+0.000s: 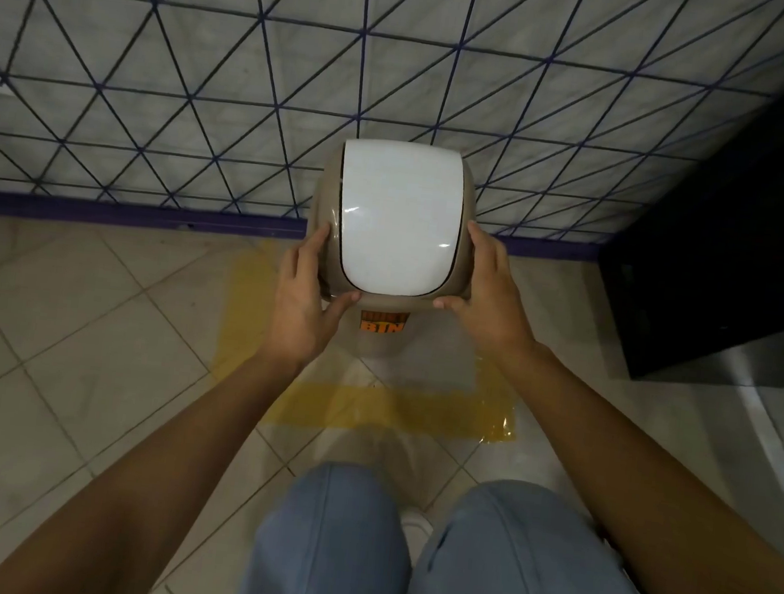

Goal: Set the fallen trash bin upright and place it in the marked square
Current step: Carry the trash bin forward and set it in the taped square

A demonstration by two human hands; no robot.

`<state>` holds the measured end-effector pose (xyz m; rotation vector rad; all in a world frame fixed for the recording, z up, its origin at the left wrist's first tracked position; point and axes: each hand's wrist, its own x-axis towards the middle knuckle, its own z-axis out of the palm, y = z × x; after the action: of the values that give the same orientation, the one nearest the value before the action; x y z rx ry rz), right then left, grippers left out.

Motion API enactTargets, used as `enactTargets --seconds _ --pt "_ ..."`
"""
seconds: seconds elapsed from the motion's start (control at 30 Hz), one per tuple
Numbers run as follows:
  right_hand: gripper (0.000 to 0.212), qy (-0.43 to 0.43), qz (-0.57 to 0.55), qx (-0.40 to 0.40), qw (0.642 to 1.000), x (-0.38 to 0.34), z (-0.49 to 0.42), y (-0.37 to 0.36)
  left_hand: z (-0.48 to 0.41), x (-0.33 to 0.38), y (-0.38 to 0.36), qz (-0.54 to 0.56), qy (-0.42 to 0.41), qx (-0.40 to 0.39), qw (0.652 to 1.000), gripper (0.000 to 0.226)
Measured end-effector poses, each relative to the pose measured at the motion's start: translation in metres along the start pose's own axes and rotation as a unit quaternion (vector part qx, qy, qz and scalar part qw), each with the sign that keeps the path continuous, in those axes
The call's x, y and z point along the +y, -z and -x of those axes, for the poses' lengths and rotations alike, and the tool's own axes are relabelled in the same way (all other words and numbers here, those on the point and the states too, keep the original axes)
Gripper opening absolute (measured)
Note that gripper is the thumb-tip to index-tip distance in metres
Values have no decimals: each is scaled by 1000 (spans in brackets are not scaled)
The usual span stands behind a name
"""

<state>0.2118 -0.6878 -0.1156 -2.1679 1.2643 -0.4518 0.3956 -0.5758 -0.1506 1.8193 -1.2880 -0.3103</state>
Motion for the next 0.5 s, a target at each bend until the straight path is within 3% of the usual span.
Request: enactTargets --seconds 0.5 --pt "96 6 -17 1 1000 2 -42 0 -44 -1 -8 -21 33 5 999 82"
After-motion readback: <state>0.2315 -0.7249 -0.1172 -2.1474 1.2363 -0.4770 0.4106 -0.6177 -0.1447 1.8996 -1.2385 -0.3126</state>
